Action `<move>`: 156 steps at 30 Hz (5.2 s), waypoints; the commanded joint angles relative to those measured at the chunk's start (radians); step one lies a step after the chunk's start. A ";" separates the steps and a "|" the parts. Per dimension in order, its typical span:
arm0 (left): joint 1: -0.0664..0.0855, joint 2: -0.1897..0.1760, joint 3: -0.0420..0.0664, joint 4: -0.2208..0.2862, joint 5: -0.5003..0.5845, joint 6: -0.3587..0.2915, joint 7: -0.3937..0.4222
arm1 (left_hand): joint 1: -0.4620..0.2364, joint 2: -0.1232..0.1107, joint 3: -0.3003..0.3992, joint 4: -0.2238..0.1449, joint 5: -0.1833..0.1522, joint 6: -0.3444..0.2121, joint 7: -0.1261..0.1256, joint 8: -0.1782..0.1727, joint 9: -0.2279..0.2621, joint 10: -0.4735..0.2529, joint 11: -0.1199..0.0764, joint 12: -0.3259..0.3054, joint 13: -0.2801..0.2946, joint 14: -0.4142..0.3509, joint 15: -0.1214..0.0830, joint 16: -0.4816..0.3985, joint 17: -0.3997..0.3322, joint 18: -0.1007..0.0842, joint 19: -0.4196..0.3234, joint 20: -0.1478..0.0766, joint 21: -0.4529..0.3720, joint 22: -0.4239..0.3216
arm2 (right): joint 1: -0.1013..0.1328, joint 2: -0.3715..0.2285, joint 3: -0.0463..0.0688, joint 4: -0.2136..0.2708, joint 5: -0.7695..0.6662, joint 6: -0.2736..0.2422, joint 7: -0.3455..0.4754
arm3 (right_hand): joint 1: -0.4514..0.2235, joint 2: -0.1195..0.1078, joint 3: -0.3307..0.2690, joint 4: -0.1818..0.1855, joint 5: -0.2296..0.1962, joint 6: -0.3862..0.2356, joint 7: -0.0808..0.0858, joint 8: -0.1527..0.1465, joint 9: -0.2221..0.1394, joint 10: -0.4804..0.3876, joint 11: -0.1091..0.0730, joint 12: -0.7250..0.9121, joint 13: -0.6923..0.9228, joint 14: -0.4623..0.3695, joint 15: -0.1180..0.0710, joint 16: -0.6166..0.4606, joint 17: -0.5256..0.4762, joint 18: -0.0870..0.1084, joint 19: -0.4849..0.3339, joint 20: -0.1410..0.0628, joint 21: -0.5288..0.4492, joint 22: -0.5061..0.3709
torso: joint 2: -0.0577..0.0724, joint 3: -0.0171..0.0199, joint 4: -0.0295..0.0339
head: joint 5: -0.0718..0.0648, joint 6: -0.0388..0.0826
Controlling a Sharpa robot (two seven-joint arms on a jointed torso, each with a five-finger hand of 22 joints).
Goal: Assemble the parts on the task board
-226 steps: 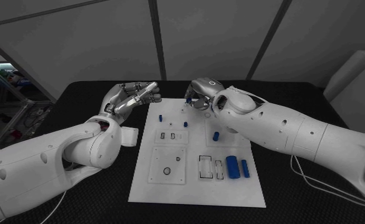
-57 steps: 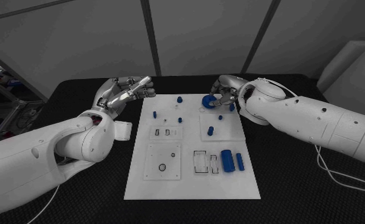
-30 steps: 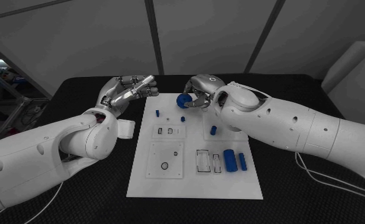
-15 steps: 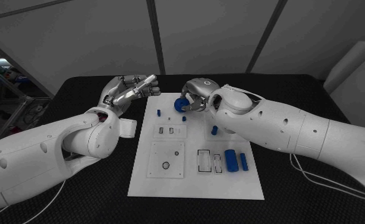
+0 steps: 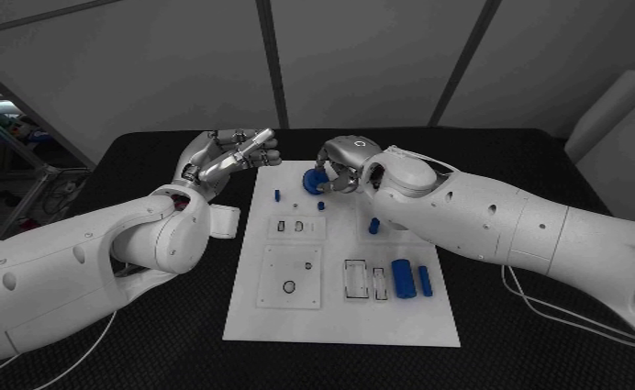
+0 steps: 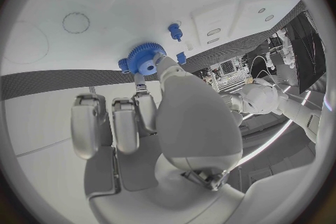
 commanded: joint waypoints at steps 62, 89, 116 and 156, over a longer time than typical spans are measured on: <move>0.002 -0.006 0.001 -0.007 -0.007 0.016 -0.012 | 0.007 0.012 0.005 -0.018 -0.006 -0.007 0.010 -0.014 -0.001 -0.009 0.006 -0.015 -0.001 0.001 0.006 -0.014 -0.003 -0.010 0.009 0.002 -0.005 -0.005 | 0.000 -0.246 0.001 0.175 0.234 -0.189 0.087 | -0.147 -0.009 -0.008 0.037 -0.013 0.004 0.006 -0.072 -0.006 0.007 0.008 0.012 0.020 0.087 0.013 0.007 0.188 -0.018 0.000 0.017 0.003 0.101 | -0.002 0.0056 -0.0126 | 0.001 0.002; 0.000 0.005 0.001 -0.024 -0.007 0.020 -0.007 | 0.008 0.013 0.004 -0.022 -0.006 -0.003 0.008 -0.014 0.000 -0.004 0.004 -0.013 0.000 -0.004 0.007 -0.021 -0.004 -0.010 0.009 0.003 -0.006 -0.006 | -0.009 -0.450 -0.001 0.110 0.425 -0.083 0.282 | 0.016 -0.018 -0.029 -0.070 0.002 0.004 -0.011 -0.107 -0.009 -0.009 -0.010 -0.018 -0.005 0.081 -0.003 -0.005 0.167 -0.010 -0.025 0.002 -0.015 0.065 | -0.001 0.0099 -0.0203 | -0.032 0.009; 0.000 0.003 0.001 -0.032 -0.007 0.018 -0.008 | 0.008 0.013 0.004 -0.024 -0.006 0.000 0.008 -0.014 0.000 -0.001 0.004 -0.013 0.000 -0.005 0.007 -0.024 -0.005 -0.010 0.009 0.003 -0.007 -0.007 | -0.052 -0.427 -0.001 0.094 0.408 -0.044 0.275 | 0.002 -0.006 -0.047 -0.058 0.010 0.016 -0.005 -0.106 -0.005 -0.005 -0.004 -0.014 0.000 0.082 0.002 -0.005 0.168 -0.010 -0.024 0.005 -0.016 0.065 | -0.002 0.0099 -0.0196 | -0.028 0.000; -0.001 0.003 0.001 -0.040 -0.007 0.021 -0.014 | 0.007 0.014 0.004 -0.025 -0.006 -0.001 0.010 -0.015 0.000 -0.003 0.005 -0.014 -0.001 -0.005 0.007 -0.025 -0.005 -0.010 0.009 0.003 -0.007 -0.007 | -0.054 -0.391 -0.001 0.048 0.409 -0.041 0.271 | 0.033 0.058 0.017 -0.078 -0.015 0.112 -0.010 -0.074 0.004 0.011 -0.009 0.007 0.024 0.084 -0.001 -0.001 0.177 -0.011 -0.018 0.005 -0.014 0.073 | -0.002 0.0096 -0.0202 | -0.030 -0.006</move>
